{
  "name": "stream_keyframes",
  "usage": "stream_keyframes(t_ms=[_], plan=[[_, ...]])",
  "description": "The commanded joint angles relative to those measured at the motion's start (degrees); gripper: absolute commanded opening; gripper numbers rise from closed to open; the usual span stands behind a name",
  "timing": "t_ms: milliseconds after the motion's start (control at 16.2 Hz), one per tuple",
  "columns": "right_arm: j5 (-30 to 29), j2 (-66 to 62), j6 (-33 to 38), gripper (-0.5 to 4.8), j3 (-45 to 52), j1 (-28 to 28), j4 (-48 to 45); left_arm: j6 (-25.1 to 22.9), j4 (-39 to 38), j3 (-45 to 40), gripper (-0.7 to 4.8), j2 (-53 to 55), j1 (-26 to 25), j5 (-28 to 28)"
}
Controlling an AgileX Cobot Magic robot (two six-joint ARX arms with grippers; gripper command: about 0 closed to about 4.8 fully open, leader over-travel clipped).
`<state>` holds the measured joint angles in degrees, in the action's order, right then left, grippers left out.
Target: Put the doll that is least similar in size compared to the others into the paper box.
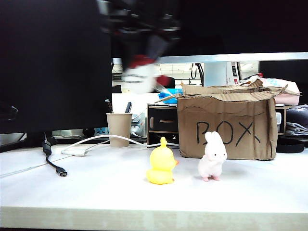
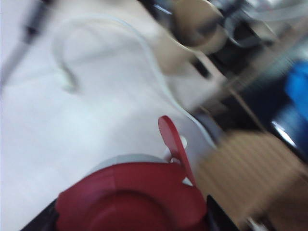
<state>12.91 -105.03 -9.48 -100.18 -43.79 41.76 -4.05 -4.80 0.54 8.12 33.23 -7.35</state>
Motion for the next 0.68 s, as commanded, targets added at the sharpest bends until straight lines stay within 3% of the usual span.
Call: stream_keyframes(t_ms=[62, 309, 680], plan=[[0.55, 2.16, 0.48, 1.69, -0.5, 2.36, 1.92, -0.02, 0.59, 0.02, -0.05, -2.16, -0.04, -0.24], [0.63, 2.91, 0.46, 1.66, -0.5, 5.46, 4.35, -0.02, 1.29, 0.04, -0.05, -7.91, -0.02, -0.37], [6.03, 3.85, 0.42, 1.65, -0.5, 8.02, 4.55, -0.02, 1.4, 0.07, -0.05, -7.93, -0.02, -0.39]])
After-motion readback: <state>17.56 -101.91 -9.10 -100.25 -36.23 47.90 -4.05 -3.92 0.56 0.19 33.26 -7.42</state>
